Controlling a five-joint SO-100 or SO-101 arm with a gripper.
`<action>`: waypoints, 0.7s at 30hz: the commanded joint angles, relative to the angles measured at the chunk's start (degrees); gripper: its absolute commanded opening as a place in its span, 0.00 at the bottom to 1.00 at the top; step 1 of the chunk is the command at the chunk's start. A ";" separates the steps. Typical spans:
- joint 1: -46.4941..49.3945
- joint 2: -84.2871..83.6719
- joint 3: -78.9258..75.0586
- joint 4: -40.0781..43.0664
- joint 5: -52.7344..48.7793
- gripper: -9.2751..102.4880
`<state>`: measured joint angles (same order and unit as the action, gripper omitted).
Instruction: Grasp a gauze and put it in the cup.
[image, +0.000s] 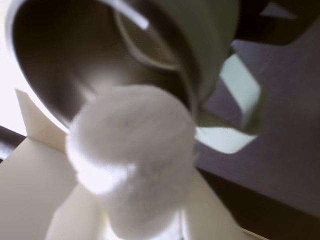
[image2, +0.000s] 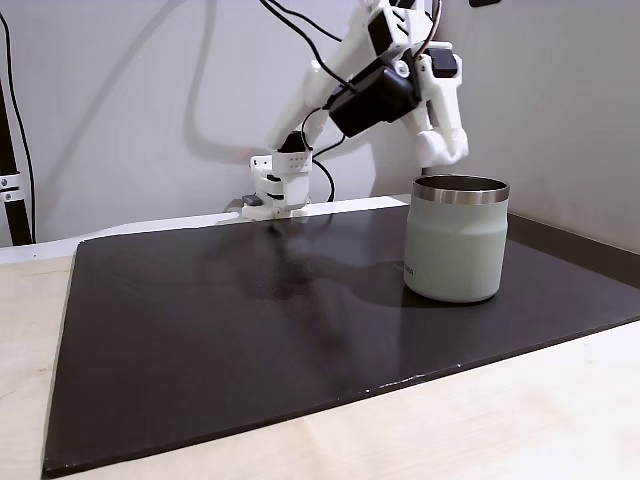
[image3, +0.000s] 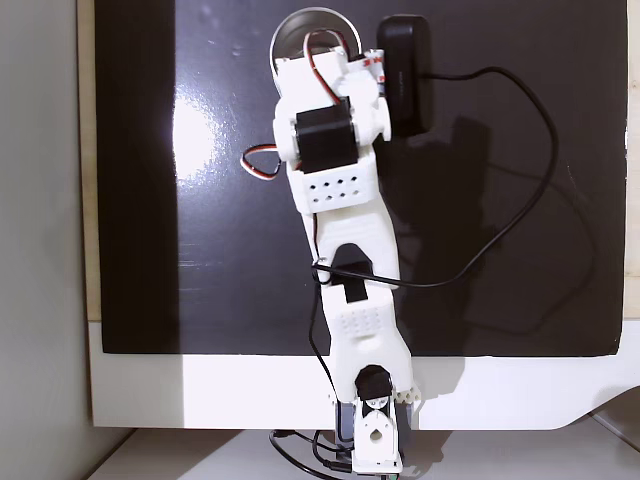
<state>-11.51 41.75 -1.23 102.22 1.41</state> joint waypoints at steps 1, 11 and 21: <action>-2.02 0.00 -4.92 -1.05 -0.18 0.10; -2.55 -1.32 -5.01 -1.14 0.53 0.10; 0.00 -2.20 -7.12 -1.05 -0.62 0.11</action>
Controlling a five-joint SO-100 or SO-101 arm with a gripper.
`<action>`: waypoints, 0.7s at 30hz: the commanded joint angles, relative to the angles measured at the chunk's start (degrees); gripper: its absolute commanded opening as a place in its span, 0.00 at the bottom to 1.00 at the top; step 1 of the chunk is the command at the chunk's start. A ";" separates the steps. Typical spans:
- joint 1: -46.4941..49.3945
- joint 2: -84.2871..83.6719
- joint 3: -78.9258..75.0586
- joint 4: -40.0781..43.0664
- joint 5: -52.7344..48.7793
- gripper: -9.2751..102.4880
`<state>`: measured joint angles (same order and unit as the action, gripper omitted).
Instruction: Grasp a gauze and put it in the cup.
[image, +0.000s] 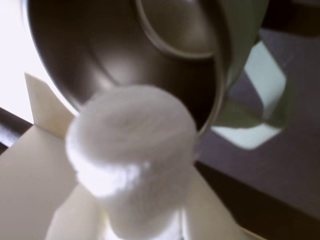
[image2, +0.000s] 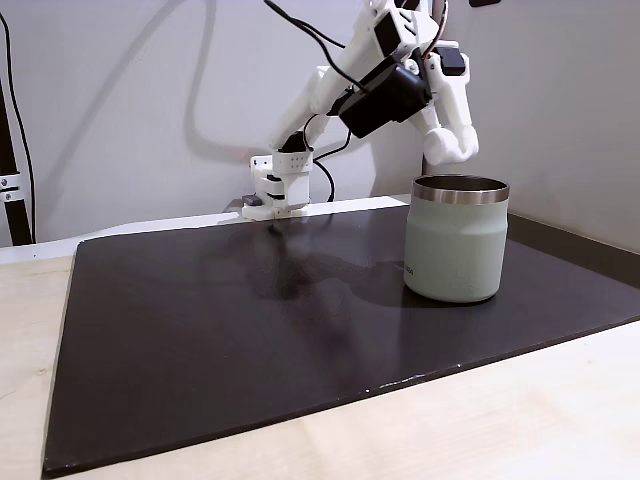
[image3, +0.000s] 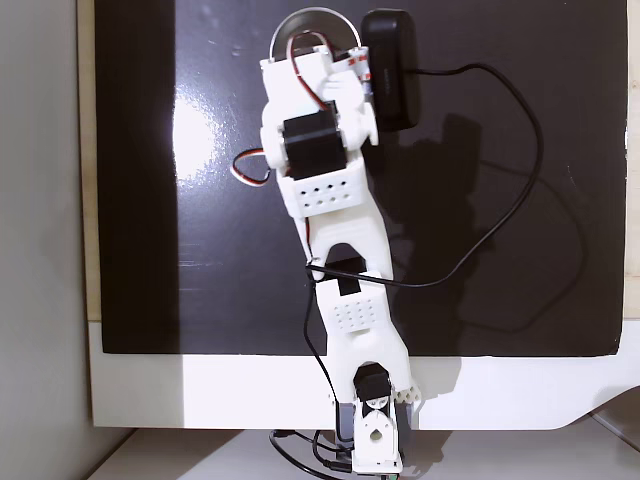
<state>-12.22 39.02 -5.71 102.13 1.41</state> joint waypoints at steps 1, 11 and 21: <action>0.70 0.44 -2.72 -0.97 -0.70 0.11; 1.14 0.35 -4.57 0.62 1.32 0.44; 2.29 0.18 -5.36 0.79 1.14 0.43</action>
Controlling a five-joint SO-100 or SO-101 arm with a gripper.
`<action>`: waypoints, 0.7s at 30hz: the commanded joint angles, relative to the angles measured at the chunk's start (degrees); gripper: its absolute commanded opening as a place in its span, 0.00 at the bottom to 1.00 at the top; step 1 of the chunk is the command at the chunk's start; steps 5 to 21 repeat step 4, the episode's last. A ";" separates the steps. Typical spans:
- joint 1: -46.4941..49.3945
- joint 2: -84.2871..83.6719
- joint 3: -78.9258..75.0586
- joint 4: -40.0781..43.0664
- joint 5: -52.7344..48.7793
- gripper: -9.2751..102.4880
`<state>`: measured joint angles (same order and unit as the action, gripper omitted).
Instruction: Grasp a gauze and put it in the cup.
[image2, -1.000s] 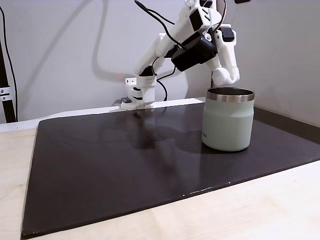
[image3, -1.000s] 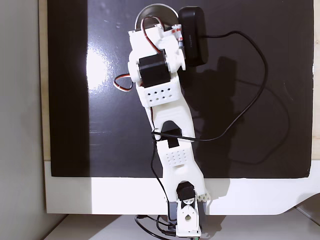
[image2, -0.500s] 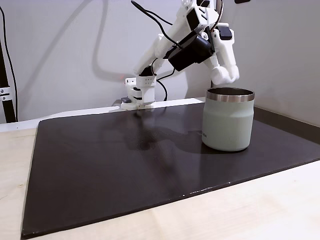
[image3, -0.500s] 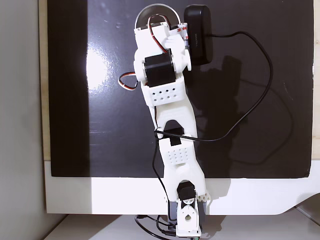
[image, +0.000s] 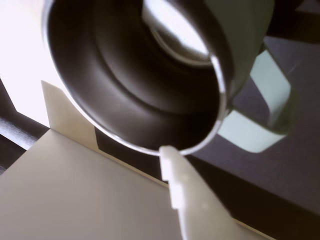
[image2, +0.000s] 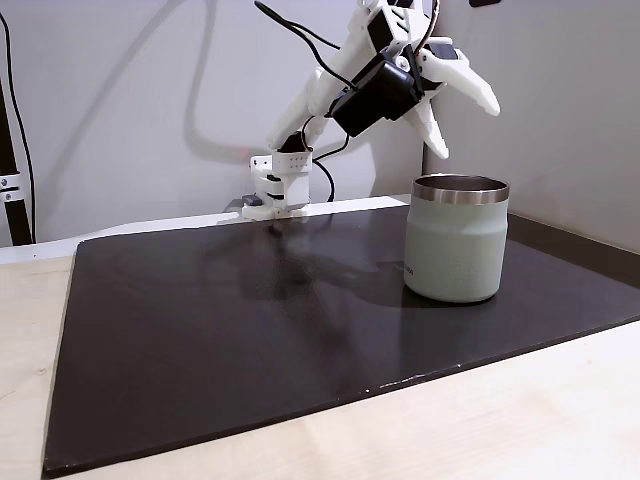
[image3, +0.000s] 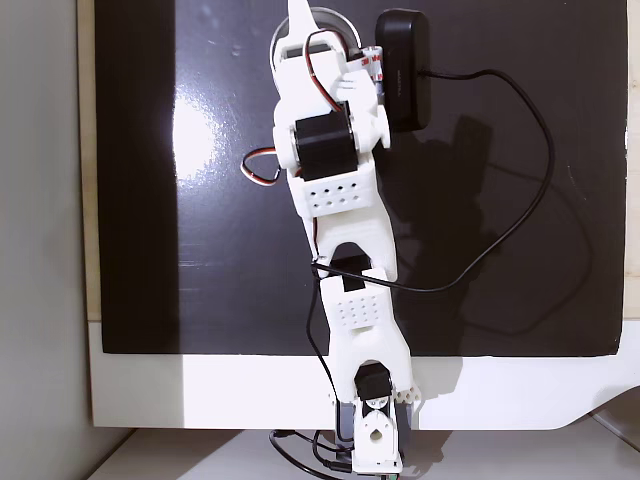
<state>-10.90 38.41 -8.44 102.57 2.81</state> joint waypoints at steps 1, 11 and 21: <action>0.97 0.88 -2.64 0.35 -0.26 0.43; 0.97 0.97 -2.64 0.44 -0.44 0.43; 0.97 0.97 -2.64 0.44 -0.44 0.43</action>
